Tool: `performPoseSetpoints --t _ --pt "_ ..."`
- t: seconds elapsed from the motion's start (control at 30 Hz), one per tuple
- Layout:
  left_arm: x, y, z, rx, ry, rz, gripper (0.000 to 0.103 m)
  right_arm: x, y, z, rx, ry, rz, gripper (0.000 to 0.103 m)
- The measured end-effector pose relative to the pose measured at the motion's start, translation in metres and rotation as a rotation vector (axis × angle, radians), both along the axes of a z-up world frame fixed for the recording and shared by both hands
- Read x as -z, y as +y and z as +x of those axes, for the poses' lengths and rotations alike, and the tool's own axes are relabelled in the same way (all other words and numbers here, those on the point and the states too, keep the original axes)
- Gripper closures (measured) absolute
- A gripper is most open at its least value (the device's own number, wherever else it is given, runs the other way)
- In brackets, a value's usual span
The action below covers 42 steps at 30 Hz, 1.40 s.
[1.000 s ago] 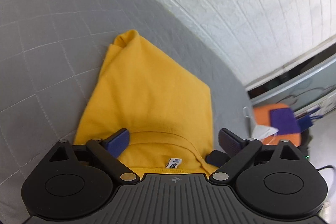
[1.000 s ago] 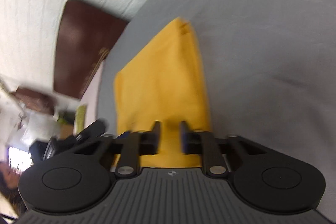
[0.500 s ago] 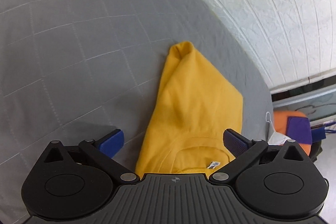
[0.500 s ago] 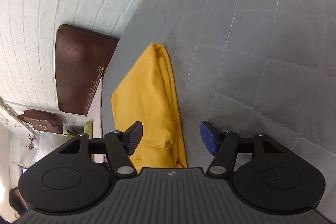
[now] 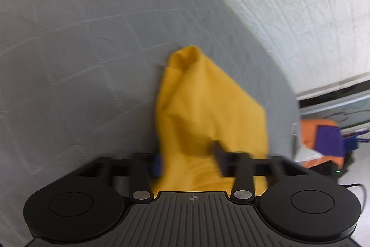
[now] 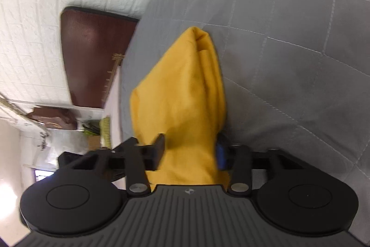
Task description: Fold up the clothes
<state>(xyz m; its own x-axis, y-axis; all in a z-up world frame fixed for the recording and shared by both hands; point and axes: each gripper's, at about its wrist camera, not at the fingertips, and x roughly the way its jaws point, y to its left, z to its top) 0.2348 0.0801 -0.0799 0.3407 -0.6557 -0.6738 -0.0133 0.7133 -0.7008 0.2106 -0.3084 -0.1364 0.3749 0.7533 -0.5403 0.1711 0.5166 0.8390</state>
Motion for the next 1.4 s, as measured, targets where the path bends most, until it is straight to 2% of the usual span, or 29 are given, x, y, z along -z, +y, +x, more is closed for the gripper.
performPoseSetpoints --t 0.1,0.27,0.4,0.53,0.77,0.93,1.1,1.2,1.33,1.4 --pt "0.001 0.002 -0.001 0.015 -0.018 0.008 0.079 -0.006 0.003 -0.004 0.006 -0.022 -0.034 0.080" --pt "-0.008 -0.001 -0.001 0.021 -0.052 0.022 0.084 -0.031 0.019 -0.006 -0.008 -0.115 -0.136 0.082" --pt "-0.031 -0.002 0.001 0.002 -0.154 0.027 0.084 -0.057 0.030 -0.005 -0.020 -0.215 -0.212 0.082" --pt "-0.065 -0.002 0.013 -0.048 -0.279 0.065 0.084 -0.082 0.041 0.008 -0.021 -0.306 -0.244 0.082" --pt "-0.114 0.013 0.056 -0.139 -0.423 0.168 0.084 -0.118 0.081 0.071 -0.010 -0.448 -0.252 0.082" --pt "-0.107 0.034 0.087 -0.214 -0.408 0.241 0.084 -0.113 0.115 0.117 -0.009 -0.454 -0.258 0.082" --pt "-0.071 0.050 0.114 -0.253 -0.327 0.251 0.084 -0.087 0.137 0.145 -0.013 -0.396 -0.271 0.082" --pt "-0.065 0.055 0.119 -0.262 -0.346 0.286 0.084 -0.076 0.147 0.156 -0.017 -0.375 -0.272 0.082" --pt "-0.080 0.057 0.130 -0.268 -0.432 0.355 0.083 -0.076 0.163 0.167 -0.020 -0.399 -0.277 0.082" --pt "-0.079 0.059 0.143 -0.270 -0.409 0.389 0.080 -0.075 0.168 0.176 0.000 -0.401 -0.280 0.081"
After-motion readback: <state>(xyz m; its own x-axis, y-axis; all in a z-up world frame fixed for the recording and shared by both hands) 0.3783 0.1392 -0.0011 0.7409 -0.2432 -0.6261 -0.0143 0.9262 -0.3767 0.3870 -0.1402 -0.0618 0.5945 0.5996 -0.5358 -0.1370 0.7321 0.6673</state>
